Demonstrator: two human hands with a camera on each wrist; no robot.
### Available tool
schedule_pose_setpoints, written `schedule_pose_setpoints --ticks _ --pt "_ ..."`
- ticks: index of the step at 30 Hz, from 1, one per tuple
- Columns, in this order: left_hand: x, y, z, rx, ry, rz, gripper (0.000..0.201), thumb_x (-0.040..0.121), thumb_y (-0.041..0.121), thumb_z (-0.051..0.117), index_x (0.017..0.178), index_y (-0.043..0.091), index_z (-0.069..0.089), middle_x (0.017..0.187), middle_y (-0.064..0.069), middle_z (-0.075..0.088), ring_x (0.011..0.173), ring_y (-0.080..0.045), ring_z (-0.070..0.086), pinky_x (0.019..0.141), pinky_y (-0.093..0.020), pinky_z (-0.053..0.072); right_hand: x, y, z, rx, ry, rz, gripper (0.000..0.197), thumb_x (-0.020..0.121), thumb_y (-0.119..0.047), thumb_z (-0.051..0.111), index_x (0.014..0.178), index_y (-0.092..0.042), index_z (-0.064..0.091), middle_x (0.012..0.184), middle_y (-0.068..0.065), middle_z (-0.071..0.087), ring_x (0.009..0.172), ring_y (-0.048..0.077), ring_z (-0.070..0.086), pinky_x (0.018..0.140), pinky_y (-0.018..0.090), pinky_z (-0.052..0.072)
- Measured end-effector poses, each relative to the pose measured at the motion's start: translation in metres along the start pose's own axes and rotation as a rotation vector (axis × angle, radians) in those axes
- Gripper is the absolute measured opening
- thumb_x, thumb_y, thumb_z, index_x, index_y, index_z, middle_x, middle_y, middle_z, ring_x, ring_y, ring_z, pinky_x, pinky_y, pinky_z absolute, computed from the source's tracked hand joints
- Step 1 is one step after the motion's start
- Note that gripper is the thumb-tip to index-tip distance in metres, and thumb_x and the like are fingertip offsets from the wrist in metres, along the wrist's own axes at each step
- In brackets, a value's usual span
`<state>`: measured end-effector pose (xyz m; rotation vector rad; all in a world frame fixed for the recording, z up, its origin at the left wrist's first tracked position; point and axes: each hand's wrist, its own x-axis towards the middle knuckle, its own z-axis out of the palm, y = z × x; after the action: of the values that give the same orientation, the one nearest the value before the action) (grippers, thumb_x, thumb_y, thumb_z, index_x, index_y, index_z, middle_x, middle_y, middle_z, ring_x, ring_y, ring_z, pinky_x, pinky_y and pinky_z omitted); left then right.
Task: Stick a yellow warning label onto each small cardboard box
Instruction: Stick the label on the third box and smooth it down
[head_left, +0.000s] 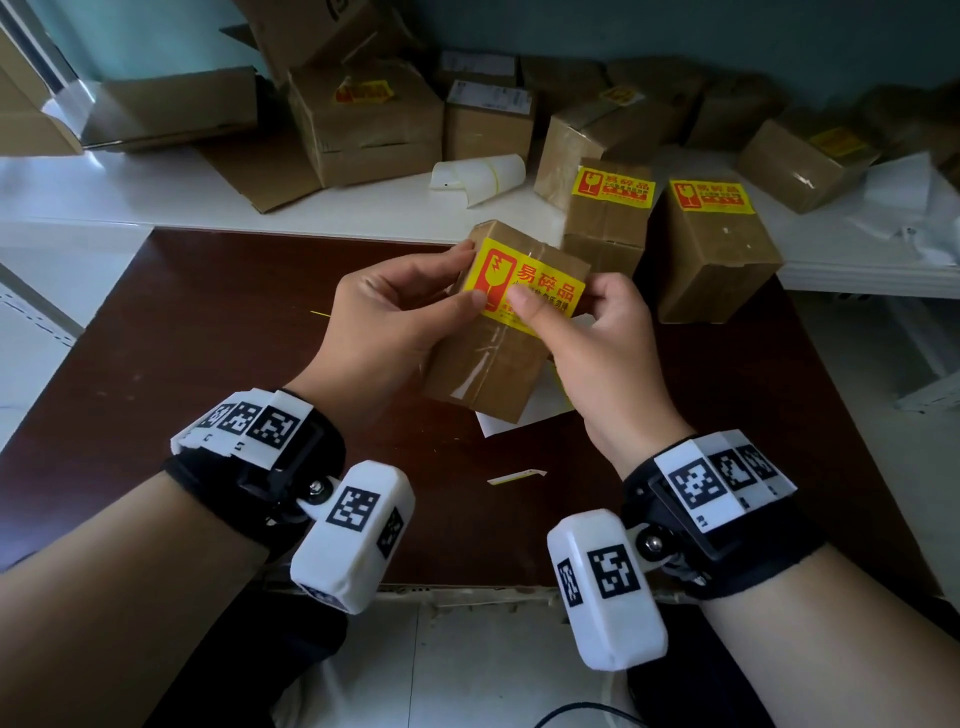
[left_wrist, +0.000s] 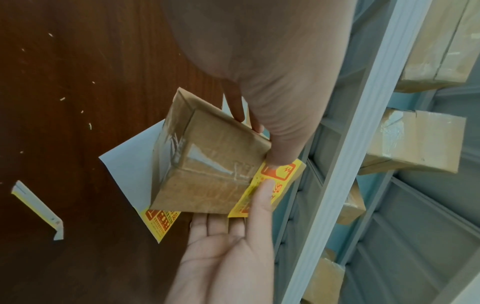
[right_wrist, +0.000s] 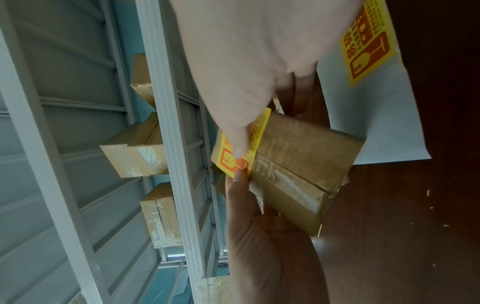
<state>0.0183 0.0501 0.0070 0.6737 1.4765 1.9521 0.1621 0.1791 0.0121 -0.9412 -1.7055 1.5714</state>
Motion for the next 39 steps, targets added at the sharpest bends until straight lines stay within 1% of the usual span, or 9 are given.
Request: schedule_pose_setpoints --ticks 3,9,14,19,23,28,32,34,39 --pt "0.001 0.004 -0.001 -0.044 0.014 -0.017 0.047 0.085 0.005 0.085 0.130 -0.002 0.074 0.129 -0.020 0.079 0.128 -0.038 0.073 0.113 -0.059 0.056 -0.002 0.005 0.003 -0.059 -0.033 -0.045 0.071 0.072 -0.046 0.098 0.129 -0.026 0.062 0.119 -0.006 0.078 0.112 0.009 0.077 0.097 0.046 0.066" --pt "0.000 0.000 0.002 -0.087 0.027 -0.048 0.041 0.091 -0.006 0.081 0.130 -0.010 0.071 0.133 -0.025 0.075 0.130 -0.044 0.071 0.114 -0.063 0.054 -0.001 0.003 0.005 0.022 0.028 -0.011 0.070 0.076 -0.066 0.088 0.125 -0.023 0.063 0.116 -0.005 0.080 0.107 0.009 0.079 0.097 0.048 0.066" --pt "-0.001 0.005 0.001 -0.057 0.032 -0.048 0.040 0.093 -0.004 0.079 0.132 -0.006 0.071 0.129 -0.021 0.079 0.126 -0.037 0.074 0.110 -0.055 0.059 -0.004 0.004 0.004 -0.019 -0.018 -0.034 0.070 0.074 -0.037 0.103 0.129 -0.023 0.061 0.113 -0.010 0.079 0.107 0.003 0.077 0.099 0.044 0.066" --pt "-0.004 0.003 0.003 -0.021 0.035 -0.022 0.045 0.089 0.000 0.083 0.132 -0.003 0.073 0.125 -0.019 0.080 0.124 -0.037 0.075 0.107 -0.052 0.061 -0.003 0.001 0.003 0.003 0.035 -0.043 0.051 0.086 -0.049 0.092 0.122 -0.025 0.066 0.113 -0.009 0.079 0.107 0.004 0.077 0.098 0.044 0.066" --pt "-0.003 0.004 0.004 -0.018 0.025 -0.005 0.053 0.085 0.002 0.085 0.135 0.001 0.071 0.126 -0.013 0.081 0.124 -0.029 0.076 0.106 -0.047 0.062 0.003 0.000 -0.004 0.061 0.122 -0.083 0.025 0.101 -0.050 0.076 0.101 -0.025 0.075 0.104 -0.001 0.083 0.102 0.014 0.080 0.097 0.049 0.065" --pt "-0.005 0.006 0.009 -0.025 0.007 -0.002 0.076 0.077 0.004 0.086 0.148 0.000 0.059 0.129 -0.007 0.081 0.123 -0.023 0.077 0.097 -0.033 0.064 0.002 0.000 -0.001 0.122 0.110 -0.076 0.051 0.082 -0.057 0.090 0.117 -0.023 0.074 0.117 0.001 0.083 0.110 0.018 0.080 0.096 0.051 0.066" --pt "-0.005 0.005 0.007 -0.006 0.016 -0.003 0.072 0.080 0.004 0.086 0.147 0.002 0.059 0.130 -0.006 0.081 0.127 -0.024 0.075 0.099 -0.037 0.063 0.005 0.001 -0.004 0.087 0.121 -0.061 0.031 0.103 -0.052 0.071 0.104 -0.022 0.078 0.105 0.004 0.083 0.102 0.019 0.081 0.095 0.056 0.065" --pt "-0.004 0.005 0.005 0.005 0.024 -0.007 0.069 0.084 0.000 0.085 0.148 0.001 0.059 0.130 -0.007 0.080 0.126 -0.023 0.075 0.098 -0.036 0.064 0.005 0.001 -0.005 0.088 0.129 -0.035 0.036 0.110 -0.050 0.061 0.096 -0.021 0.077 0.100 0.006 0.083 0.098 0.022 0.081 0.096 0.057 0.065" --pt "-0.003 0.002 0.005 0.042 0.025 -0.005 0.058 0.090 -0.008 0.081 0.144 0.000 0.061 0.132 -0.009 0.080 0.127 -0.024 0.075 0.103 -0.041 0.064 0.002 0.000 -0.001 0.127 0.103 -0.045 0.037 0.095 -0.056 0.079 0.106 -0.021 0.075 0.109 0.001 0.084 0.106 0.017 0.081 0.099 0.051 0.065"
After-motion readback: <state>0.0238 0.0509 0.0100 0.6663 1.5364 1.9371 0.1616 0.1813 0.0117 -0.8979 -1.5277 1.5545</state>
